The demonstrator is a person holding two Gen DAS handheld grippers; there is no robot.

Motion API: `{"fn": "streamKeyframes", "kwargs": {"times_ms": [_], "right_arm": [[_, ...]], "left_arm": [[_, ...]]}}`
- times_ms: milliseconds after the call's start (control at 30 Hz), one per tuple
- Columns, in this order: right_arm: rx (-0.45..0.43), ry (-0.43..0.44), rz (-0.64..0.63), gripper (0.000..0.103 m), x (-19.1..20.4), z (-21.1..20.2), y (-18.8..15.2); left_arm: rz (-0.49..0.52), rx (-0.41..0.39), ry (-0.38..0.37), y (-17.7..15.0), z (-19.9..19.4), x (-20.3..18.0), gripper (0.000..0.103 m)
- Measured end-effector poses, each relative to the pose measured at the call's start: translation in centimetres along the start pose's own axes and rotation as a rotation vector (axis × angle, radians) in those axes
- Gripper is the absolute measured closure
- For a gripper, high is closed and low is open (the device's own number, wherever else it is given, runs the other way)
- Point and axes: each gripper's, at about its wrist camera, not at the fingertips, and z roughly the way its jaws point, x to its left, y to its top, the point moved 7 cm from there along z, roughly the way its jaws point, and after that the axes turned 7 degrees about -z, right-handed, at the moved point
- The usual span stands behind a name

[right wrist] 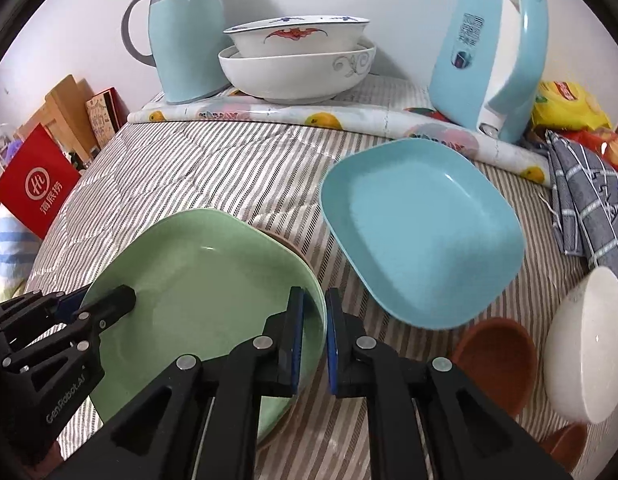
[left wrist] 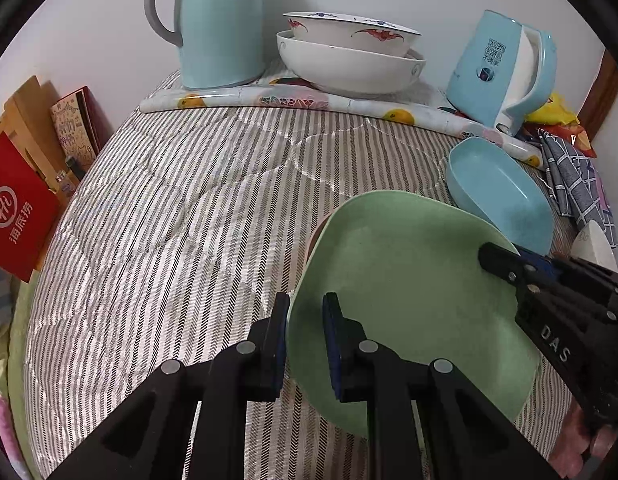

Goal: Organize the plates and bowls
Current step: 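Lower the green plate onto the pink plate and open the right tool, then move both tools to the light-blue plate and grip its rim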

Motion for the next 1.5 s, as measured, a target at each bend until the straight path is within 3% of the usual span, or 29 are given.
{"fn": "streamKeyframes", "kwargs": {"times_ms": [533,600,667,800,967,1233,1500], "right_arm": [[-0.002,0.003,-0.044,0.087,0.4,1.2,0.3],[-0.003,0.006,-0.039,0.084,0.4,0.9,0.2],[0.001,0.015,-0.035,0.071,0.4,0.4,-0.1],[-0.017,0.009,-0.029,0.067,0.0,-1.2,-0.6],[-0.042,0.006,0.011,0.056,-1.5,-3.3,-1.1],[-0.065,-0.016,0.071,0.050,-4.4,-6.1,-1.6],[-0.082,-0.092,0.104,0.050,-7.9,-8.6,-2.0]], "left_arm": [[-0.021,-0.002,-0.049,0.1,-1.5,0.1,0.086],[-0.018,0.003,-0.045,0.0,-1.4,0.0,0.086],[-0.020,0.004,-0.046,0.0,-1.5,-0.1,0.086],[-0.020,-0.004,-0.037,0.0,-2.0,-0.3,0.086],[-0.046,-0.026,-0.035,0.2,-3.1,0.0,0.086],[-0.050,-0.063,-0.037,1.1,-4.9,-0.8,0.086],[-0.023,-0.076,-0.077,2.3,-5.3,-4.7,0.086]]}}
